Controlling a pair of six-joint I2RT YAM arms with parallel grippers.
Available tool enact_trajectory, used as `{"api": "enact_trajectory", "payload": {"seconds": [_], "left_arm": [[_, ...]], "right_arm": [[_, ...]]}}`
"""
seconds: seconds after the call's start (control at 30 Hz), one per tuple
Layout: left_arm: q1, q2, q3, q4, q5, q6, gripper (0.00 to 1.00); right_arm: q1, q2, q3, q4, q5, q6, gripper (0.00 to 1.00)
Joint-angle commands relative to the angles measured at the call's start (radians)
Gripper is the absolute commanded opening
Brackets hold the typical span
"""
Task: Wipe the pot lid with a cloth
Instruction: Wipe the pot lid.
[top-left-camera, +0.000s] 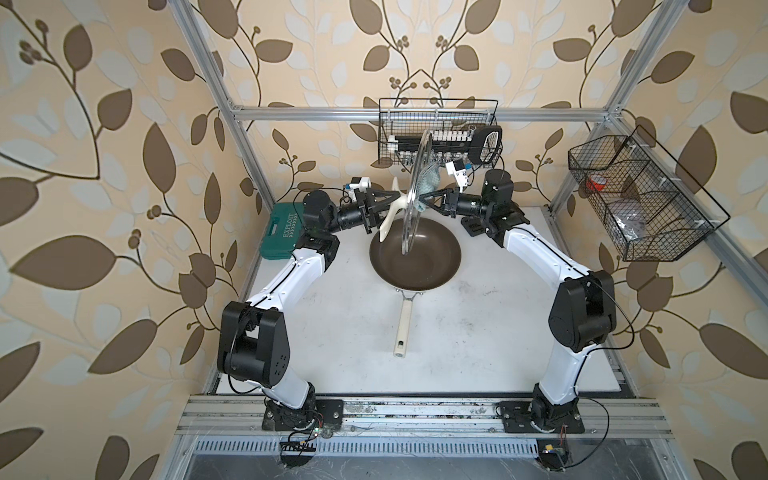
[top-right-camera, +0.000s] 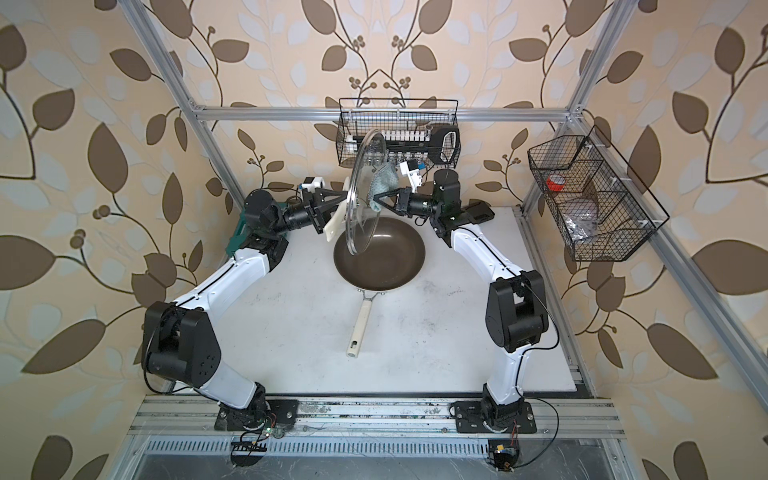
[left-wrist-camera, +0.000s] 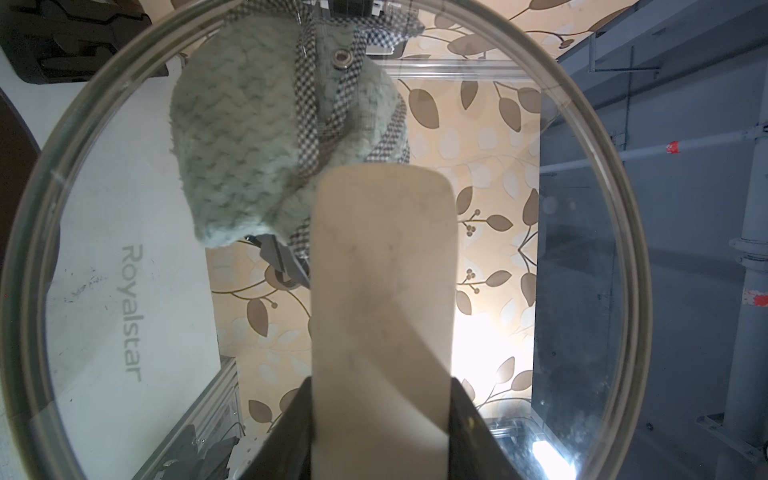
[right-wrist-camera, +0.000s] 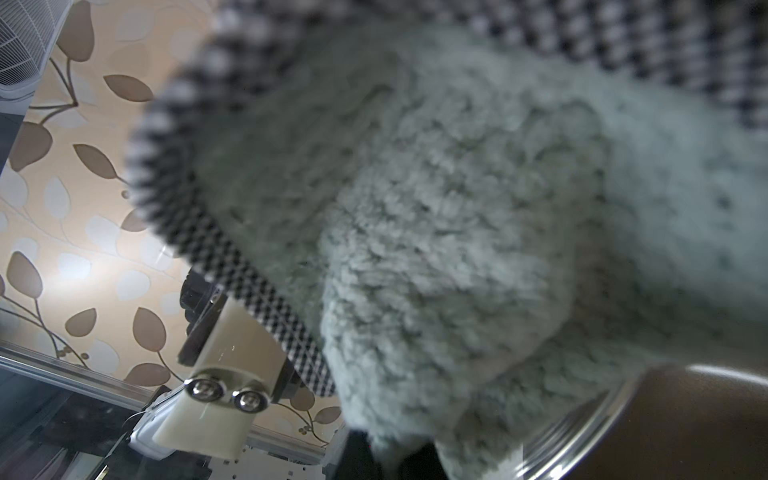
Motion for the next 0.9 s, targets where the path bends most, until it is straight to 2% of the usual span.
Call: {"api": "enact_trajectory", "payload": {"seconds": [0.0,0.6,0.87], "left_arm": [[-0.010,-0.116,0.112,0.242,-0.047,0.031,0.00],[-0.010,-0.095,0.126,0.250,-0.101,0.035,0.00],[-0.009,-0.075,0.153,0.214,-0.097,0.065,0.00]], "right_arm": [[0.003,-0.022,-0.034,0.033,-0.022,-0.007,0.00],[0.076,-0.096,-0.202,0.034,-0.061,-0.022,0.00],[0.118,-0.184,-0.261,0.027,-0.078,-0.046,0.00]]}}
